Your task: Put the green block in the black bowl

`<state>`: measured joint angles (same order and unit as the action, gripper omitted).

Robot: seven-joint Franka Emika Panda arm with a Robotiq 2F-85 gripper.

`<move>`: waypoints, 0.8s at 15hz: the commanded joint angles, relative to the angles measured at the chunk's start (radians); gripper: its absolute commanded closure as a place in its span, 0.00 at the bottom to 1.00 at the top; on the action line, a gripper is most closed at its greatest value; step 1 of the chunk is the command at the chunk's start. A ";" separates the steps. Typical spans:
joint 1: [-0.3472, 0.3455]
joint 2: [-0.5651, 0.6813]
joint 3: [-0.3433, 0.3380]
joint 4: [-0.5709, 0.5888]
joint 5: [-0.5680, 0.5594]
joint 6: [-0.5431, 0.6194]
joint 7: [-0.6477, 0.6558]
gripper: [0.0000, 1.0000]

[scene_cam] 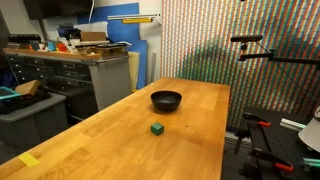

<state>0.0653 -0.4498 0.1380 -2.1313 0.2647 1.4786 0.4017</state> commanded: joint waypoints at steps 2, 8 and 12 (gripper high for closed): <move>-0.011 0.001 0.008 0.003 0.003 -0.004 -0.003 0.00; -0.013 0.009 0.013 -0.008 -0.003 0.017 0.002 0.00; -0.015 0.048 0.015 -0.007 -0.006 0.058 0.007 0.00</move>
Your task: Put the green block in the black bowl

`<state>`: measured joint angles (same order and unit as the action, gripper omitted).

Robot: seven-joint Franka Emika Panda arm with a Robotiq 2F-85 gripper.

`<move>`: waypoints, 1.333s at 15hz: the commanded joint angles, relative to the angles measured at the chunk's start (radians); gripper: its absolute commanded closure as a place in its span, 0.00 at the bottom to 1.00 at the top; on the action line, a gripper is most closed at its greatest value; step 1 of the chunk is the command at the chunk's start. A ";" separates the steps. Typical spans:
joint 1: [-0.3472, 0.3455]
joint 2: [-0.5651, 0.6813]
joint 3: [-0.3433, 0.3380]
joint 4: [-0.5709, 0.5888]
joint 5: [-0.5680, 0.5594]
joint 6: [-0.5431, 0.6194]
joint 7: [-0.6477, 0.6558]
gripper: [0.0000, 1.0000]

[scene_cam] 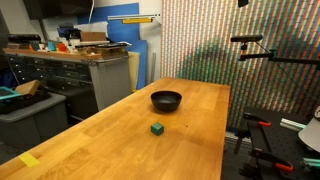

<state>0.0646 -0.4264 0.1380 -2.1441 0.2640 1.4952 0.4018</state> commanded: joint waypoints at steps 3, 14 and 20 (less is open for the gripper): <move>-0.011 0.058 0.027 0.001 -0.030 0.114 0.021 0.00; 0.016 0.206 0.108 -0.016 -0.166 0.407 0.154 0.00; 0.031 0.294 0.113 -0.035 -0.221 0.580 0.214 0.00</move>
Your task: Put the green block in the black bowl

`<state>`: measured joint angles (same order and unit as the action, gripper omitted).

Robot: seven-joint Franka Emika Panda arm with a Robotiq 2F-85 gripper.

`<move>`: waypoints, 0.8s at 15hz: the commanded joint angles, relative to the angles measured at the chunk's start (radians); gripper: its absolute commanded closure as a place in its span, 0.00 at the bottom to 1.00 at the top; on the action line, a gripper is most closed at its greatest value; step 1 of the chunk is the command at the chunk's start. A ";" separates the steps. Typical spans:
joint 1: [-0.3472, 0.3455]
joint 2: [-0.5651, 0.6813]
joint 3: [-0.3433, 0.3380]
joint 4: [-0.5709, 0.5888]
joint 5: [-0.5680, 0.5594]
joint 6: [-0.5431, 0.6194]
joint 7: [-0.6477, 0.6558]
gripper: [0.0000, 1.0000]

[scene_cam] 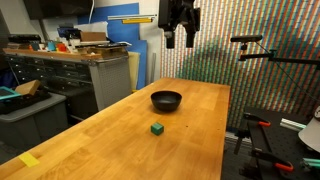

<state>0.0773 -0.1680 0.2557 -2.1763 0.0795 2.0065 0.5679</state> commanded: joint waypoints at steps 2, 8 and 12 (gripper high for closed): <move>0.023 0.065 -0.011 -0.007 -0.047 0.104 0.057 0.00; 0.034 0.151 -0.025 -0.012 -0.087 0.204 0.075 0.00; 0.047 0.197 -0.035 -0.020 -0.085 0.244 0.068 0.00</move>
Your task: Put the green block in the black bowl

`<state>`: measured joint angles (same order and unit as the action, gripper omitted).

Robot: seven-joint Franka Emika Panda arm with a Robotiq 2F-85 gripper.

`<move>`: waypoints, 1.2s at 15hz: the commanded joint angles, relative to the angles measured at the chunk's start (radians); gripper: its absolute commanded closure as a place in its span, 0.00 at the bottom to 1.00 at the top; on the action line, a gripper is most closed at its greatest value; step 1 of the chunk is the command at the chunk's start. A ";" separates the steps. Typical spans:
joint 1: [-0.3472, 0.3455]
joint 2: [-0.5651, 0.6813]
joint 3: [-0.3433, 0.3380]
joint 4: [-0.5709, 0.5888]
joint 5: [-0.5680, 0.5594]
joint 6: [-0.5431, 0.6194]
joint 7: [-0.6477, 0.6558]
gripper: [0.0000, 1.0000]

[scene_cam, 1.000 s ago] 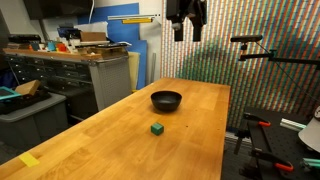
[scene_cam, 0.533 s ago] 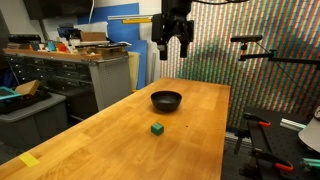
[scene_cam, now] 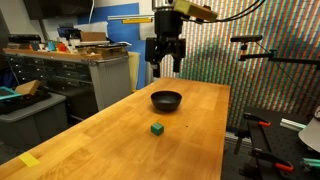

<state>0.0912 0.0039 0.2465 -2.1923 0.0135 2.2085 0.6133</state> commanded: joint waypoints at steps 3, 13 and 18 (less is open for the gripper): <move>0.044 0.062 -0.035 -0.008 -0.019 0.074 0.023 0.00; 0.083 0.191 -0.093 -0.017 -0.065 0.192 0.025 0.00; 0.105 0.249 -0.126 -0.007 -0.078 0.240 0.021 0.00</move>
<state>0.1648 0.2257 0.1540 -2.2097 -0.0373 2.4101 0.6133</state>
